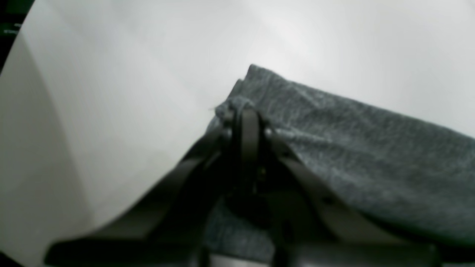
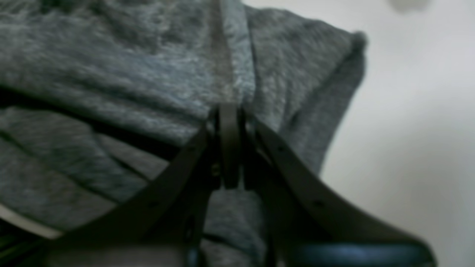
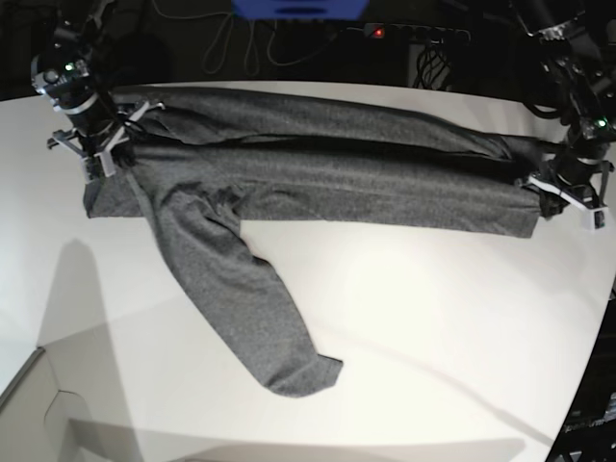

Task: Layout the t-shirt on the table in an organized manner, then fold the t-shirt properly
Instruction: 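Lift the grasped edge and fold it over toward the held edge, then lower the folded edge onto the shirt and open both grippers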

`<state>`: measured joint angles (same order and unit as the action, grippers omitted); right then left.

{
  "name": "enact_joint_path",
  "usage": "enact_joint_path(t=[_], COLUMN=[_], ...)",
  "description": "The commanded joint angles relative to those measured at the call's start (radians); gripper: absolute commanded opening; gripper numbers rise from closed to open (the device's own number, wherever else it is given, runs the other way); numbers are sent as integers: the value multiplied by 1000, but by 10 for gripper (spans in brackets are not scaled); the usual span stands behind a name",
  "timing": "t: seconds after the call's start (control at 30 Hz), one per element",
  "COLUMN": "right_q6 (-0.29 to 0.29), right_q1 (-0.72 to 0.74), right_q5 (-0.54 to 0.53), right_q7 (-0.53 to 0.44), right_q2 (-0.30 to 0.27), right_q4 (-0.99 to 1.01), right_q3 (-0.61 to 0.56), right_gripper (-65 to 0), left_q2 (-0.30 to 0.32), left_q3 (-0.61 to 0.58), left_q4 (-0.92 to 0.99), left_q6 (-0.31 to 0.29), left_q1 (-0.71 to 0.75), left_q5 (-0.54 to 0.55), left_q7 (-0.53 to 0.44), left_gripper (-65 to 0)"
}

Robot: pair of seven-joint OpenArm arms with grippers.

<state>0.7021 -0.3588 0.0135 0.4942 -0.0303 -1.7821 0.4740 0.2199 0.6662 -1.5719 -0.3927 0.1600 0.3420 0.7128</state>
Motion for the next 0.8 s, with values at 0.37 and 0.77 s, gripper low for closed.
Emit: enact_joint_path(t=[0.37,0.77], right_q6=[-4,-4], right_q1=[-3,-23], right_q5=[-13,-11], right_q7=[-21,-19], right_q2=[-7,-6], right_q4=[0,8], right_q3=[2,-5], right_gripper=[-650,-650], left_q2=[-6,-10], left_q3=[8,8], left_q4=[83,118], left_q6=[2,2], left_q1=[31,28], left_q5=[4,6], left_q7=[-22,-18], left_gripper=[-650,-649])
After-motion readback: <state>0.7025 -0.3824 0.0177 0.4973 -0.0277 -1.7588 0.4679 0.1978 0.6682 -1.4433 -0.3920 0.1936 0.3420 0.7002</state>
